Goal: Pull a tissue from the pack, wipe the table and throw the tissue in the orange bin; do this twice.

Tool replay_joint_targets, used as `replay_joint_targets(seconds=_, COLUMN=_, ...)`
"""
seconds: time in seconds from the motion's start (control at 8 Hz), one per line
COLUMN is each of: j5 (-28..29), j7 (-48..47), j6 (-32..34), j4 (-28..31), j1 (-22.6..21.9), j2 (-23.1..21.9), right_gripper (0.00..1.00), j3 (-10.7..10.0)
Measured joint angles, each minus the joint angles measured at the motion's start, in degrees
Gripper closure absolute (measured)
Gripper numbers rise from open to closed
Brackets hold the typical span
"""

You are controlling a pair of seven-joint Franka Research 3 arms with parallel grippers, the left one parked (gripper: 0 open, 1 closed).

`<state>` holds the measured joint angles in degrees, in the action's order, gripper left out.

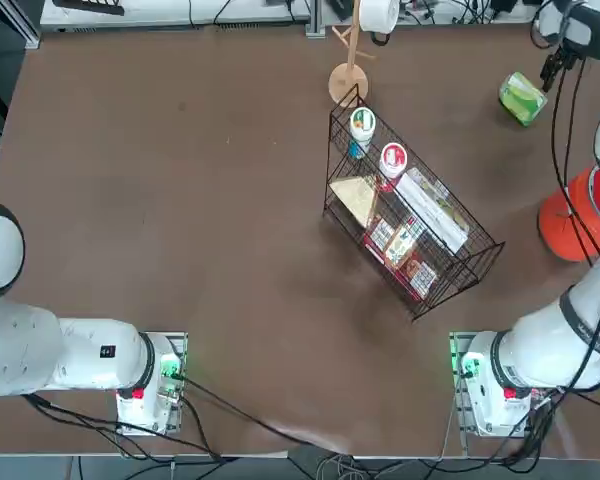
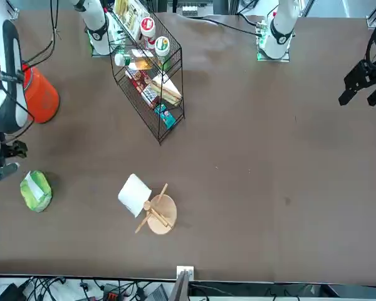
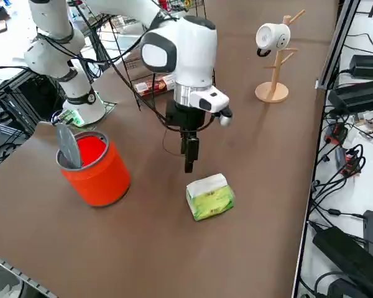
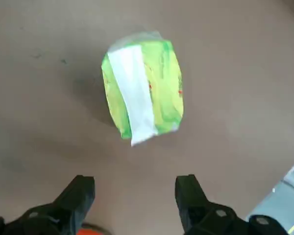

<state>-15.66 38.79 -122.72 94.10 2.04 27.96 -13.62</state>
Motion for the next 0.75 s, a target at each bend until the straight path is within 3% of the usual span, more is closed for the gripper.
replay_joint_targets(seconds=0.38, j5=-0.4, j7=0.4, j6=-5.5, j4=-0.1, j1=-1.3, j2=4.7, right_gripper=0.05, j3=0.1)
replay_joint_targets(seconds=0.75, j5=-4.7, j7=0.5, j6=-10.1, j4=-0.1, j1=-1.3, j2=7.8, right_gripper=0.11, j3=0.0)
